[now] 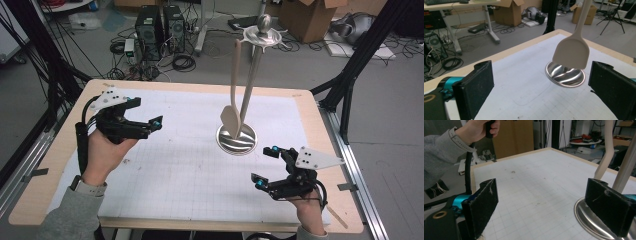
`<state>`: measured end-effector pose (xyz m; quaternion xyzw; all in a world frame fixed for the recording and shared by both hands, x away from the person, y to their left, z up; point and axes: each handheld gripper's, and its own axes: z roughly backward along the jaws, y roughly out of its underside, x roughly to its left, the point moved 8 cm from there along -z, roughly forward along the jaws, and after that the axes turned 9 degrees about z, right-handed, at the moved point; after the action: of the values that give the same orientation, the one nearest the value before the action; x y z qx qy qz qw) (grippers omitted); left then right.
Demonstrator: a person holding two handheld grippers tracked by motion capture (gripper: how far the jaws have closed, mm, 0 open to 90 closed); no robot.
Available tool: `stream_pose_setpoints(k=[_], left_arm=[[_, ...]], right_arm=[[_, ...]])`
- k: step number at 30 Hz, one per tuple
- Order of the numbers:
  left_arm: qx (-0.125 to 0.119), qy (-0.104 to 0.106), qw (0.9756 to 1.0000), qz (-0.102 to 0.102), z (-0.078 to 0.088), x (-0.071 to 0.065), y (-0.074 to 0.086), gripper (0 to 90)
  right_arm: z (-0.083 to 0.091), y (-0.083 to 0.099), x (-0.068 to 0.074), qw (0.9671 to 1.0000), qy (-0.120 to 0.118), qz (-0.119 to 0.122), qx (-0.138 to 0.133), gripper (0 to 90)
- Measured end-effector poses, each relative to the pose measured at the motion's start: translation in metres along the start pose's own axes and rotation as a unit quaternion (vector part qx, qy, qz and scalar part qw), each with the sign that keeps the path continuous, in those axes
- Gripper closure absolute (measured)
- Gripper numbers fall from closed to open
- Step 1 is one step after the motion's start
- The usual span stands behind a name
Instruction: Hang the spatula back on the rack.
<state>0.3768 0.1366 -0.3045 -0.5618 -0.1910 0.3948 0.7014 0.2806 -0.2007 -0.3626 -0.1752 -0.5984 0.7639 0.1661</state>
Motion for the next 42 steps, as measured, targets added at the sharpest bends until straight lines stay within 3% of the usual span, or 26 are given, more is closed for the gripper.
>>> stream_pose_setpoints(k=[6,18,29,42], left_arm=[[-0.006,-0.009,0.9999,0.0,0.011,0.007,0.008,6.6],[-0.017,-0.022,0.9996,-0.005,0.043,0.005,0.025,6.6],[-0.038,-0.056,0.9975,0.019,0.079,0.032,0.036,6.6],[-0.039,-0.076,0.9957,0.036,0.102,0.047,0.061,6.6]], right_arm=[[-0.003,-0.002,-0.004,1.0,0.001,-0.001,-0.002,10.8],[-0.005,-0.005,-0.012,0.9999,0.007,-0.005,-0.009,10.8],[-0.012,-0.004,-0.019,0.9997,0.022,-0.006,-0.002,10.8],[-0.01,-0.006,-0.025,0.999,0.044,-0.01,-0.007,10.8]])
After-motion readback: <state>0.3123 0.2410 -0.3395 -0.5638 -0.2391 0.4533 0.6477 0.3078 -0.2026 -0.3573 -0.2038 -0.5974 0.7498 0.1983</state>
